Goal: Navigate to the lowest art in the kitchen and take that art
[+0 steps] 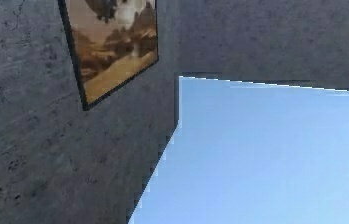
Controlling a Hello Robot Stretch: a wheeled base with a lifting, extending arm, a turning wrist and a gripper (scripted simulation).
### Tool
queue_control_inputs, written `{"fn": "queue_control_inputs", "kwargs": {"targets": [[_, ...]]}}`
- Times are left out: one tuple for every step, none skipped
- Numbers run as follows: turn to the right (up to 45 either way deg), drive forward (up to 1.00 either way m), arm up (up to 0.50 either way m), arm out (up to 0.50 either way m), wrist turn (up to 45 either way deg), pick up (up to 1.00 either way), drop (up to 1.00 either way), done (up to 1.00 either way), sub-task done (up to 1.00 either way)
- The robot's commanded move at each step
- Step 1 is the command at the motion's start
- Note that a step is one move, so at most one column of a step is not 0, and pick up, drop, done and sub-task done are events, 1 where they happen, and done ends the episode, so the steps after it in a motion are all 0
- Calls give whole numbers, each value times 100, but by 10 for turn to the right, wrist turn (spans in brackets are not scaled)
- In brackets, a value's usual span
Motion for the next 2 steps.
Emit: {"fn": "queue_control_inputs", "kwargs": {"targets": [[150, 0, 0, 0, 0, 0, 0, 0, 0], [0, 100, 0, 0, 0, 0, 0, 0, 0]]}}
